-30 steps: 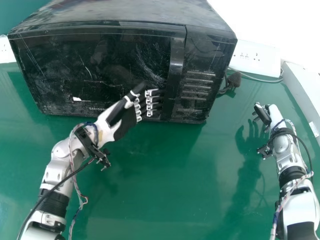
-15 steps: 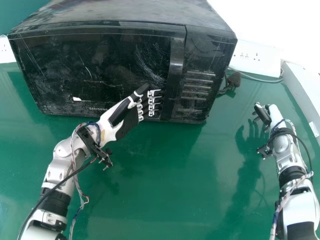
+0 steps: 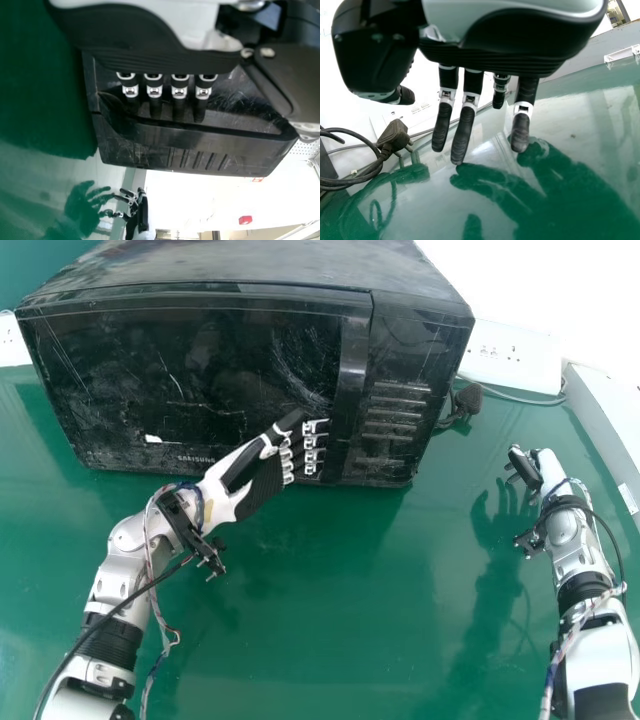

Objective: Open the door of oven

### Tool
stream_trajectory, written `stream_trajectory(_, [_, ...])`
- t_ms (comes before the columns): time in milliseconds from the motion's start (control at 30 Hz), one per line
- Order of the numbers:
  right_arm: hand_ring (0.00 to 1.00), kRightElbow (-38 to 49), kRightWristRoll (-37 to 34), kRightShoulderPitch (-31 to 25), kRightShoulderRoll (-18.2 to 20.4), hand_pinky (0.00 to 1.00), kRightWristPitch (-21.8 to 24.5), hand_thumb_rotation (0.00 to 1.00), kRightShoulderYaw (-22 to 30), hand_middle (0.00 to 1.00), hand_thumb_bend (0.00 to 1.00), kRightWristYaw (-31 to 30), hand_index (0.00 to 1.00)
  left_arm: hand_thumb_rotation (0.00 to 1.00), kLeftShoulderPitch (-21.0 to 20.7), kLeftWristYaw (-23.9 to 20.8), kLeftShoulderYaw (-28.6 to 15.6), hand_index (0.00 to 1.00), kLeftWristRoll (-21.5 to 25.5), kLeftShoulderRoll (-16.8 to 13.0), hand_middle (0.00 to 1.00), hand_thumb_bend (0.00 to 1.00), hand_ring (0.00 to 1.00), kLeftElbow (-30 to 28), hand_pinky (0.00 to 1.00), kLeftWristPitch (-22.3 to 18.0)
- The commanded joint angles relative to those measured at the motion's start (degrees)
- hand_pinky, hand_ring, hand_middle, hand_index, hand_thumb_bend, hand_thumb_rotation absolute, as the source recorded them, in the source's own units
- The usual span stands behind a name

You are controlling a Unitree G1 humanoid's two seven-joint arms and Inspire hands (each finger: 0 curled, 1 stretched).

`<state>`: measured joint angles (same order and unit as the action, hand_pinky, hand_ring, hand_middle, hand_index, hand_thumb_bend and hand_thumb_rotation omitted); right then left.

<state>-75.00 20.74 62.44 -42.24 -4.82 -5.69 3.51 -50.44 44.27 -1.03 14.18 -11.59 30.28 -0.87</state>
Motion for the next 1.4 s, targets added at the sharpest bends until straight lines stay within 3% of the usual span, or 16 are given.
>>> stream_trajectory(0, [0.46, -1.57, 0.04, -2.31, 2.45, 0.42, 0.90, 0.15, -0.44, 0.55, 0.51, -2.63, 0.49, 0.90, 0.12, 1.11, 0.41, 1.00, 0.59, 0.49, 0.99, 1.00, 0.89, -0.25, 0.67, 0.26])
stream_trajectory(367, [0.49, -1.61, 0.42, -2.16, 2.41, 0.45, 1.30, 0.15, -0.82, 0.57, 0.51, -2.75, 0.49, 0.91, 0.26, 4.87, 0.60, 1.00, 1.58, -0.24, 0.95, 1.00, 0.80, -1.75, 0.58, 1.34])
stream_trajectory(800, [0.48, -1.53, 0.21, -2.13, 2.47, 0.44, 1.26, 0.15, -0.70, 0.56, 0.51, -2.60, 0.49, 0.95, 0.88, 10.64, 0.97, 0.99, 2.67, -1.57, 0.93, 1.00, 0.76, -4.43, 0.52, 2.39])
stream_trajectory(1200, [0.48, -1.51, 0.52, -2.06, 2.38, 0.44, 1.38, 0.15, -1.02, 0.56, 0.51, -2.62, 0.49, 0.93, 1.96, 12.24, 0.87, 0.89, 3.48, -2.89, 0.88, 1.00, 0.74, -7.74, 0.51, 5.05])
stream_trajectory(1367, [0.48, -1.50, 0.41, -2.04, 2.43, 0.45, 1.41, 0.15, -0.95, 0.56, 0.51, -2.58, 0.49, 0.94, 1.76, 15.47, 0.96, 0.84, 4.71, -3.89, 0.85, 1.00, 0.75, -7.76, 0.54, 6.49])
